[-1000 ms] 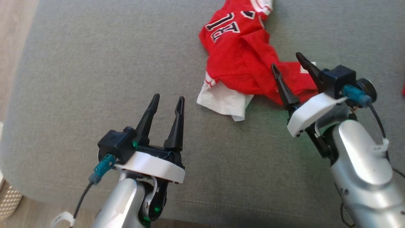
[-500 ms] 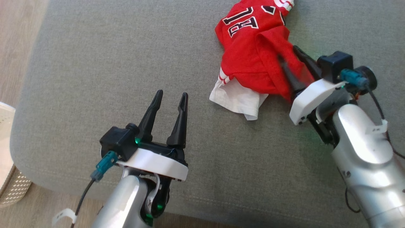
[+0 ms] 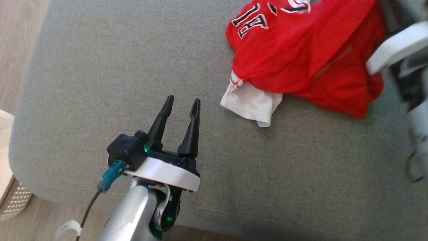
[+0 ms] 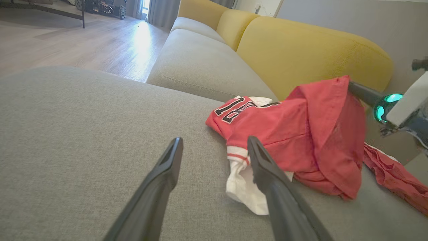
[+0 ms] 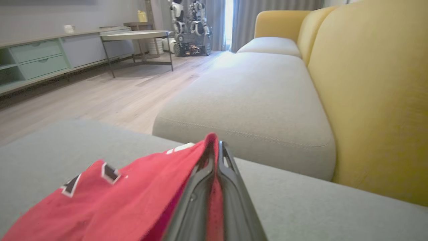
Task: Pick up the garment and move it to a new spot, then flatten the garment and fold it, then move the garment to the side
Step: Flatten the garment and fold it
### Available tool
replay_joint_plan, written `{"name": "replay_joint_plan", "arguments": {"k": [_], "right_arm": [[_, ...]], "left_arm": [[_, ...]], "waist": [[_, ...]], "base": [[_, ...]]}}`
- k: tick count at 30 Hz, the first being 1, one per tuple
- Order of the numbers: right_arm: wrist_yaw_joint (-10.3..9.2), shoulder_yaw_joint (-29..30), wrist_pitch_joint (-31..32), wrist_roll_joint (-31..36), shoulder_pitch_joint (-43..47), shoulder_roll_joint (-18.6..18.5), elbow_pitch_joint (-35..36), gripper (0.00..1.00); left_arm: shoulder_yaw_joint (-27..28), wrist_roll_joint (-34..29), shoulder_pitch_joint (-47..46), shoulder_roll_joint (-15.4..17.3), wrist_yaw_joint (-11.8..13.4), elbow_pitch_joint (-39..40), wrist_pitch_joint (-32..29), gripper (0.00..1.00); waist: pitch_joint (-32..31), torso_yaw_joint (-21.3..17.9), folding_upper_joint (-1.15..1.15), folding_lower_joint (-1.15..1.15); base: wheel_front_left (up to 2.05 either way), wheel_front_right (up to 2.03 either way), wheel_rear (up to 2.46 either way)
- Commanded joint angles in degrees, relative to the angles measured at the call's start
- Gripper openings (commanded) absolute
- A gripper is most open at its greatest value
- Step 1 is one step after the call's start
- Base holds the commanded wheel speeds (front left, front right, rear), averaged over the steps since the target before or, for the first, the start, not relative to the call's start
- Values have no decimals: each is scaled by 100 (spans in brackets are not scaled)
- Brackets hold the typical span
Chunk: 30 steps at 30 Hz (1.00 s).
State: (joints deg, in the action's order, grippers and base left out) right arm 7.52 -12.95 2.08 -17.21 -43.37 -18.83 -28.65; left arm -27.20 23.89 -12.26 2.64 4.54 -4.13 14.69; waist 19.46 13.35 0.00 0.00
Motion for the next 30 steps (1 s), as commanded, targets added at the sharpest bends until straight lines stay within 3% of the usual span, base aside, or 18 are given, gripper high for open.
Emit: {"name": "replay_joint_plan", "arguments": {"k": [1, 9, 16, 17, 18, 22, 30], "right_arm": [[-3, 62, 72, -41, -259, -125, 113, 0], [-3, 616, 369, 149, -1193, -923, -609, 0], [-3, 719, 412, 545, -1929, -1210, -1456, 0], [-3, 719, 443, 632, -1983, -1215, -1585, 30], [-3, 738, 516, 708, -2023, -1221, -1751, 100], [-3, 644, 551, 907, -2071, -1123, -2153, 100], [-3, 657, -153, 813, -1694, -665, -2271, 100]], "left_arm": [[143, 50, -186, 23, 28, 170, 31, 100], [110, 69, -257, 23, -12, 214, 31, 100], [66, 118, -347, 23, -36, 235, 31, 100], [60, 124, -354, 23, -35, 239, 31, 100], [52, 130, -362, 23, -34, 240, 31, 100], [27, 158, -383, 23, -9, 251, 31, 100], [126, 52, -349, 23, -4, 165, 31, 100]], "waist": [[23, -1, 0, 0], [227, 64, 0, 0], [403, 157, 0, 0], [427, 165, 0, 0], [445, 176, 0, 0], [478, 189, 0, 0], [213, -97, 0, 0]], "base": [[0, 0, 0], [0, 0, 0], [0, 0, 0], [0, 0, 0], [0, 0, 0], [0, 0, 0], [0, 0, 0]]}}
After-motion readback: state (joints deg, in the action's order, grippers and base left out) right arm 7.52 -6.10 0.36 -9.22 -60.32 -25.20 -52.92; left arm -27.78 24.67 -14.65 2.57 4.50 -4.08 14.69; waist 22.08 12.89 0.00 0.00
